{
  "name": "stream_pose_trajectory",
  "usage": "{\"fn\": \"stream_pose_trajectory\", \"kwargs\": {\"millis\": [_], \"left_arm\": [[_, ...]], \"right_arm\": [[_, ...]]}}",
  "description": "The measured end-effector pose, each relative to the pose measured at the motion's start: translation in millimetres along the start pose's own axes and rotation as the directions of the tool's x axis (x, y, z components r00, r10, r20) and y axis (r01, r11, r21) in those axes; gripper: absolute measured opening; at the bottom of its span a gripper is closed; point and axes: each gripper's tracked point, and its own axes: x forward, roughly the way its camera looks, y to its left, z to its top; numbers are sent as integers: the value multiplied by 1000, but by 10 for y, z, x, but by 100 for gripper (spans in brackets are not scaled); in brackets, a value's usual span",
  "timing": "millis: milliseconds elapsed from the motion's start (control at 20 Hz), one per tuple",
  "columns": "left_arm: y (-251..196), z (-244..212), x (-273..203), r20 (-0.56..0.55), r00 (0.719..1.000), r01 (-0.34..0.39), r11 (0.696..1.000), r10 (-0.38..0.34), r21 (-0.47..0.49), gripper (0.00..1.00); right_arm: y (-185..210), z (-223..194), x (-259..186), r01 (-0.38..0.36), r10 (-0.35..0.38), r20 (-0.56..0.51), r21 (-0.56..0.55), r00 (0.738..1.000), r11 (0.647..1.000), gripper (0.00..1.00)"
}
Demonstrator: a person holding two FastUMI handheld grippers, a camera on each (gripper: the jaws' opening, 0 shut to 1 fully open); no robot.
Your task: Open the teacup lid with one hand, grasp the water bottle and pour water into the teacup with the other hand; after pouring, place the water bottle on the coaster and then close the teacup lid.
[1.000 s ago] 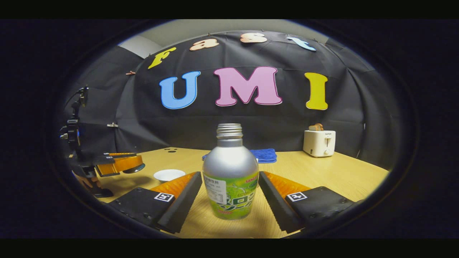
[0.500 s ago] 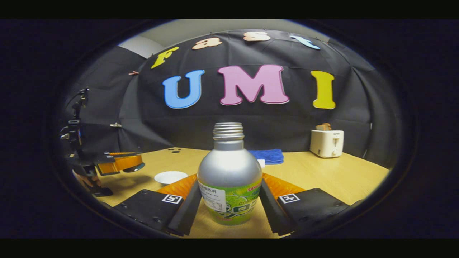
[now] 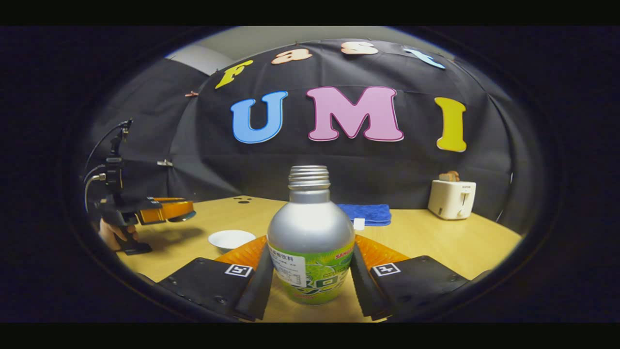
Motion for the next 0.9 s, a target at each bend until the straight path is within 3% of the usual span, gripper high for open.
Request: {"fn": "stream_pose_trajectory", "kwargs": {"millis": [150,250,400,600,800,900], "left_arm": [[87,-6,51,0,1000,-5,1000,5,0,32],[102,-7,67,0,1000,-6,1000,6,0,32],[94,-13,59,1,1000,0,1000,0,-1,32],[73,-8,66,1,1000,13,1000,-13,0,32],[118,-3,98,0,1000,12,1000,-12,-1,32],[127,-9,100,0,1000,8,1000,-8,-1,32]], "right_arm": [[-116,277,44,43,-30,65,-203,997,978,74],[-177,474,193,65,-31,95,-378,995,923,74],[-235,551,434,69,-15,93,-602,996,795,74],[-205,433,654,20,26,50,-741,998,671,74],[-159,222,752,-22,74,13,-889,997,456,74],[-125,143,727,-38,103,1,-928,995,371,74]]}}
